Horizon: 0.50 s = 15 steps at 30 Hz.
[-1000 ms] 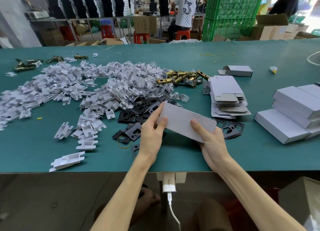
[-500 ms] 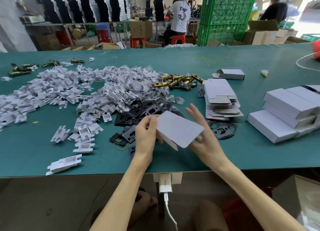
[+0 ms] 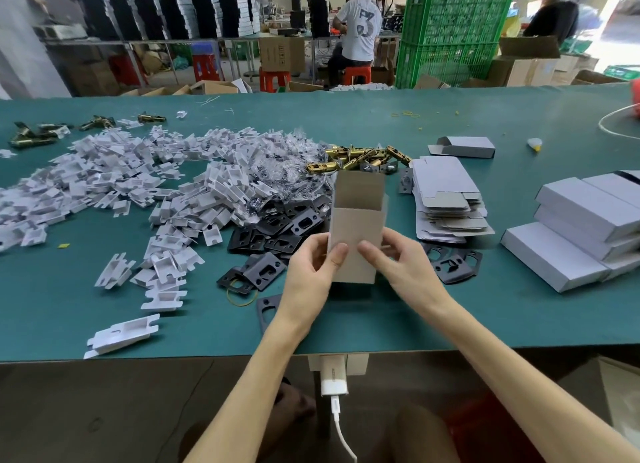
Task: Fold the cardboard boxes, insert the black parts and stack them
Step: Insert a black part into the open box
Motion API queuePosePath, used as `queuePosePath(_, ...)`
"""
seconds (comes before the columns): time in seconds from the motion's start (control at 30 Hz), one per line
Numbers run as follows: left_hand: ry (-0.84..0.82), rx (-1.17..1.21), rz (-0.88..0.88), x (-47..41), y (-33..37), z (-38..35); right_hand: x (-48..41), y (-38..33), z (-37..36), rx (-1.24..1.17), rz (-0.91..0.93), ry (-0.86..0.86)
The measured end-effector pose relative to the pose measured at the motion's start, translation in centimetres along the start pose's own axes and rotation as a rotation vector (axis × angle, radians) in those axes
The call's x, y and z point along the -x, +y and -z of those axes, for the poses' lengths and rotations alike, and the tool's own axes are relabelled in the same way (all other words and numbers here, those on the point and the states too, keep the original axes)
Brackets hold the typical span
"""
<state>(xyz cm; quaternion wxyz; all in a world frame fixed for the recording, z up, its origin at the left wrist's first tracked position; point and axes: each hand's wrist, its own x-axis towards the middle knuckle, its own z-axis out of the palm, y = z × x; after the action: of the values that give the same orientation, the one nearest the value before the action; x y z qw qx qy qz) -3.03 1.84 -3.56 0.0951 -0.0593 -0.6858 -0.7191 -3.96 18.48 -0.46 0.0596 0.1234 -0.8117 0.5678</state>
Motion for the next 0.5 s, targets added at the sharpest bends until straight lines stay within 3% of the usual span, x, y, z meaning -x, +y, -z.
queuePosePath(0.13,0.148,0.057,0.079,-0.5,-0.4,0.3,-5.0,0.2,1.2,-0.007,-0.034,0.139)
queuePosePath(0.33,0.223,0.234,0.122,-0.8,-0.6,-0.2,-16.8,0.3,1.7,0.448,-0.025,0.121)
queuePosePath(0.5,0.147,0.156,0.110,-0.8,-0.7,-0.3,-24.7,2.6,1.5,0.811,-0.073,0.020)
